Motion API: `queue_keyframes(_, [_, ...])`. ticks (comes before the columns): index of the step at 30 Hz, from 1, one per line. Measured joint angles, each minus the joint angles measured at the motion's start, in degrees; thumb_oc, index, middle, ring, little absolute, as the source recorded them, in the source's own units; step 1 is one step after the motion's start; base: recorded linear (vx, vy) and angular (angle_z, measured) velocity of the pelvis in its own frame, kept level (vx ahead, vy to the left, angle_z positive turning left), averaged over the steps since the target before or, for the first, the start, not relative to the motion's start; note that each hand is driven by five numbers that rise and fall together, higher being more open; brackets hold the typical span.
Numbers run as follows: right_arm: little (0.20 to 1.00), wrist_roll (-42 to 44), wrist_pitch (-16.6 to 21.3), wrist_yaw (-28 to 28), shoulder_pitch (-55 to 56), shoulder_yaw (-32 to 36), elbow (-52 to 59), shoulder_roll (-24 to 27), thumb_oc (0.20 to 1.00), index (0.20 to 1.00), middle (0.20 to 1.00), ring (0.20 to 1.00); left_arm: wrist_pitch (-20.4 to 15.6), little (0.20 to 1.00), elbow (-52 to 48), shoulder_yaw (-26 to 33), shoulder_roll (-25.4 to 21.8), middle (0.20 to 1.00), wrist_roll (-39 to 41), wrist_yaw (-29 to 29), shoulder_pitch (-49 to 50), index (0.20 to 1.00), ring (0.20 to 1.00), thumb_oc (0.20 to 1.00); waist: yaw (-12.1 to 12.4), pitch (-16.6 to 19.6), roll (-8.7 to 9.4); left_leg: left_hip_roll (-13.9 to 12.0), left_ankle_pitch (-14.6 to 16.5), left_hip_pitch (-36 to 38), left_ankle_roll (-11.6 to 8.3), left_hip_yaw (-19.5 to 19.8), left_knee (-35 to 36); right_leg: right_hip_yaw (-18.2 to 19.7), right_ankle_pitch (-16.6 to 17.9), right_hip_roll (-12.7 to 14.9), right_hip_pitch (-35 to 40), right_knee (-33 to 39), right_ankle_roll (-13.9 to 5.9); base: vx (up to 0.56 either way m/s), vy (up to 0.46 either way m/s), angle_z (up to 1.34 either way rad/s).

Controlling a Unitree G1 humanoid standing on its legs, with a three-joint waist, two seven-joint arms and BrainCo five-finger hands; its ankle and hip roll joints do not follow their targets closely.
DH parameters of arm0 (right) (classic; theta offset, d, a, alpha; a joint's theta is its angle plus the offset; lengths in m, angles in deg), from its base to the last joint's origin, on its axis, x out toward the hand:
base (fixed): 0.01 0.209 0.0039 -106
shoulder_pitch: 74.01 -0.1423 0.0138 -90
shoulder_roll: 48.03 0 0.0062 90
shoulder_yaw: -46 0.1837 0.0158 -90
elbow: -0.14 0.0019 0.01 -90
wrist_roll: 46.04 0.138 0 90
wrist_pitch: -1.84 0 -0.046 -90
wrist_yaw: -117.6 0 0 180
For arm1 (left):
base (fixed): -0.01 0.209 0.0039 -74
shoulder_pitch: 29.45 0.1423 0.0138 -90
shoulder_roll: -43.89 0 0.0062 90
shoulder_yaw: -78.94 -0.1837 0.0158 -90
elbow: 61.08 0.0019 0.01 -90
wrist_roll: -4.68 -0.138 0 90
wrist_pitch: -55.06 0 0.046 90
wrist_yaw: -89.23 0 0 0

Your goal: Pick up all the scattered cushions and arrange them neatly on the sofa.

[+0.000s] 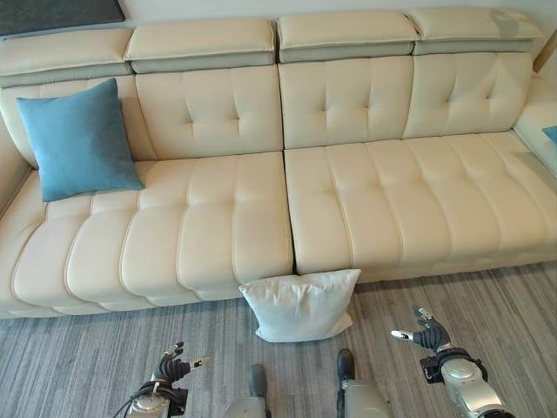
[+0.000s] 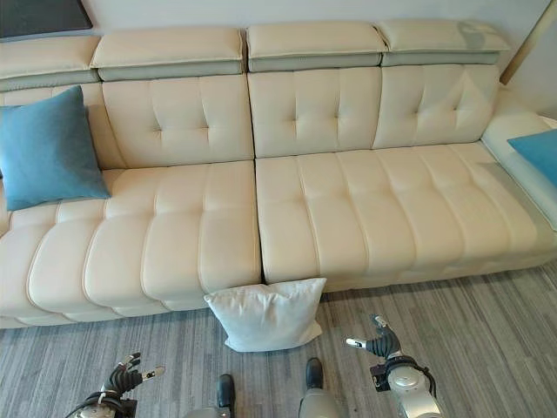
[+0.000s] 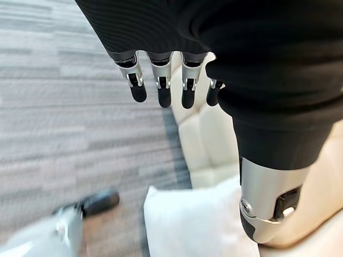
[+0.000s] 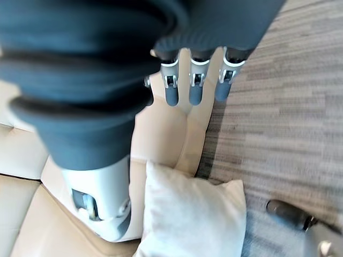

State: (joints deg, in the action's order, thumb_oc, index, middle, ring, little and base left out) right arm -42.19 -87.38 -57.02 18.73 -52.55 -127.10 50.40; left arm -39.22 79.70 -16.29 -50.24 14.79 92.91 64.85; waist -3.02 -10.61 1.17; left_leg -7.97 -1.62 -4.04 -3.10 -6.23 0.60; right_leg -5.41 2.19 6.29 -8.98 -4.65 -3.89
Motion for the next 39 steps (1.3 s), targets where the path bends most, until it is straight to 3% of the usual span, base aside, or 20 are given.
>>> queue_keyframes(2, [1.0,0.0,-0.1,0.2,-0.6,0.3,-0.7,1.4,1.0,1.0,1.0,1.0,0.1,1.0,-0.1,-1.5,1.1,1.0,0.0,-0.1,-0.5,1.0,1.0,1.0,0.2,-0.1,-0.82,-2.1,-3.1,-3.8,-1.47,1.7,-6.4,-1.6,-1.1,-2.6,-0.5,-1.3,2.6,0.08,-0.218,0.27])
queue_keyframes(3, [1.0,0.0,-0.1,0.3,-0.9,0.3,-0.8,1.6,1.0,1.0,1.0,1.0,0.0,1.0,-0.2,-1.5,1.2,1.0,0.0,-0.1,-1.3,1.0,1.0,1.0,-0.1,-0.5,0.48,-2.0,-5.5,-4.7,-1.67,2.7,-7.3,-2.3,-1.4,-2.3,-0.9,-1.6,3.15,0.09,-0.151,0.25])
queue_keyframes(5, [1.0,0.1,0.0,0.7,-1.4,0.3,-0.6,2.0,1.0,1.0,1.0,1.0,0.0,1.0,-0.1,-1.6,1.2,1.0,0.2,-0.1,-2.6,1.0,1.0,1.0,0.0,-0.6,1.17,-2.1,-7.9,-6.0,-1.35,2.7,-8.2,-3.0,-1.7,-2.5,-0.7,-1.3,4.04,0.07,-0.061,0.19])
queue_keyframes(9, [1.0,0.1,0.0,1.2,-2.0,0.3,-0.7,2.4,1.0,1.0,1.0,1.0,-0.1,1.0,-0.6,-1.6,1.2,1.0,0.6,0.1,-4.7,1.0,1.0,1.0,-0.3,-1.1,0.65,-1.5,-7.2,-6.8,-1.52,2.2,-9.5,-4.4,-2.1,-2.7,0.3,-0.8,5.1,0.06,0.017,0.22])
queue_keyframes(11, [1.0,0.0,0.0,2.0,-2.9,0.2,-1.3,2.6,1.0,1.0,1.0,1.0,-0.2,1.0,-1.0,-1.6,0.9,1.0,1.2,0.3,-5.9,1.0,1.0,1.0,-0.3,-1.7,0.4,-0.6,-5.5,-8.1,-2.35,2.5,-9.8,-4.5,-2.2,-2.3,-0.7,-0.9,5.28,0.08,0.097,0.1])
queue_keyframes(13, [1.0,-0.4,0.0,2.2,-4.3,0.2,-2.5,2.6,1.0,1.0,1.0,1.0,-0.2,1.0,-0.9,-1.5,0.8,1.0,1.2,0.6,-6.0,1.0,1.0,1.0,0.2,-2.3,-0.57,0.4,-4.5,-7.5,-1.17,1.8,-8.1,-4.2,-1.8,-2.3,-1.1,-1.5,4.59,-0.01,0.097,-0.12])
queue_keyframes(14, [1.0,-0.5,0.0,2.9,-5.1,0.2,-2.9,2.7,1.0,1.0,1.0,1.0,-0.2,1.0,-0.9,-1.5,0.6,1.0,1.3,0.9,-6.1,1.0,1.0,1.0,0.2,-2.9,-1.96,0.1,-2.1,-6.1,-1.11,1.1,-6.0,-4.1,-2.1,-2.7,-2.2,-3.0,3.45,-0.13,0.117,-0.05])
queue_keyframes(15, [1.0,-0.5,0.0,3.0,-5.3,0.1,-3.1,2.6,1.0,1.0,1.0,1.0,-0.3,1.0,-1.0,-1.5,0.3,1.0,1.3,1.1,-6.3,1.0,1.0,1.0,0.3,-3.0,-1.97,0.3,-1.0,-6.2,-1.12,0.9,-5.7,-3.9,-2.3,-2.6,-3.1,-4.1,2.8,-0.21,0.165,-0.07])
queue_keyframes(17, [1.0,-0.5,0.0,4.9,-11.4,-1.9,-7.0,1.8,1.0,1.0,1.0,1.0,-0.5,1.0,-0.8,-1.7,-2.8,1.0,2.5,2.7,-9.7,1.0,1.0,1.0,0.9,-5.4,0.31,2.6,1.1,-11.6,-0.22,-0.1,-9.7,-1.4,-3.5,-0.2,-11.1,-11.6,2.09,-0.17,0.113,-0.2])
queue_keyframes(19, [1.0,-0.4,0.0,6.6,-15.9,-2.1,-8.8,1.8,1.0,1.0,1.0,1.0,-0.7,1.0,-0.3,-1.5,-4.4,1.0,3.4,4.3,-12.9,1.0,1.0,1.0,1.2,-7.6,0.99,3.6,2.6,-17.2,0.9,-0.7,-14.7,0.1,-3.7,1.2,-16.5,-15.3,1.74,-0.04,0.082,-0.12])
queue_keyframes(23, [1.0,1.1,0.2,10.7,-28.3,-1.9,-13.2,3.0,1.0,1.0,1.0,1.0,-2.6,1.0,1.7,-1.3,-8.0,1.0,8.0,7.5,-23.3,1.0,1.0,1.0,1.4,-13.4,0.47,3.8,8.5,-31.8,2.59,-0.8,-30.5,3.1,-6.3,2.5,-29.4,-26.4,0.98,-0.12,0.058,-0.06])
queue_keyframes(25, [1.0,3.2,0.4,12.5,-36.6,-2.7,-14.4,3.8,1.0,1.0,1.0,1.0,-3.2,1.0,1.7,-1.8,-10.3,1.0,10.1,8.5,-29.6,1.0,1.0,1.0,1.5,-16.8,0.26,3.3,9.8,-40.0,3.33,-0.7,-37.4,4.0,-6.5,2.5,-36.9,-31.8,1.08,-0.15,0.013,-0.05])
queue_keyframes(27, [1.0,6.0,1.3,14.1,-43.6,-6.1,-17.6,5.4,1.0,1.0,1.0,1.0,-4.2,1.0,2.2,-4.3,-12.3,1.0,12.6,9.6,-34.8,1.0,1.0,1.0,1.5,-16.6,0.42,2.7,11.5,-50.2,2.97,-0.4,-43.7,4.9,-8.5,2.7,-47.4,-38.3,2.13,-0.1,-0.031,0.01])
queue_keyframes(28, [1.0,7.6,1.4,14.9,-51.1,-6.3,-20.7,7.3,1.0,1.0,1.0,1.0,-4.4,1.0,2.4,-5.1,-13.7,1.0,13.8,10.0,-40.4,1.0,1.0,1.0,1.6,-19.7,0.47,2.1,12.7,-58.1,3.8,-0.1,-51.0,5.7,-9.8,2.5,-55.6,-45.1,2.46,-0.01,-0.061,0.01])
queue_keyframes(30, [1.0,9.9,1.5,15.8,-54.1,-6.6,-21.5,7.3,1.0,1.0,1.0,1.0,-4.4,1.0,3.8,-7.6,-13.8,1.0,13.8,10.4,-43.5,1.0,1.0,1.0,1.5,-19.7,0.56,1.8,14.1,-63.1,3.51,0.6,-54.0,6.2,-10.4,2.0,-60.6,-48.1,2.6,0.0,-0.061,-0.04])
queue_keyframes(36, [1.0,15.9,1.9,19.2,-62.8,-7.1,-21.4,5.7,1.0,1.0,1.0,1.0,-3.9,1.0,3.0,-15.6,-13.1,1.0,13.5,11.5,-55.2,1.0,1.0,1.0,0.7,-19.7,0.48,1.7,13.2,-73.6,3.81,1.6,-57.4,6.7,-10.5,1.5,-71.8,-52.6,3.33,0.0,-0.078,0.0])
queue_keyframes(39, [1.0,17.6,2.6,21.5,-66.8,-11.7,-20.6,3.1,1.0,1.0,1.0,1.0,-3.1,1.0,2.1,-21.6,-12.5,1.0,11.8,12.9,-62.8,1.0,1.0,1.0,0.7,-19.5,0.32,1.7,12.6,-77.3,2.91,3.0,-58.9,5.6,-10.6,1.4,-75.3,-54.8,4.38,-0.01,-0.072,0.09])
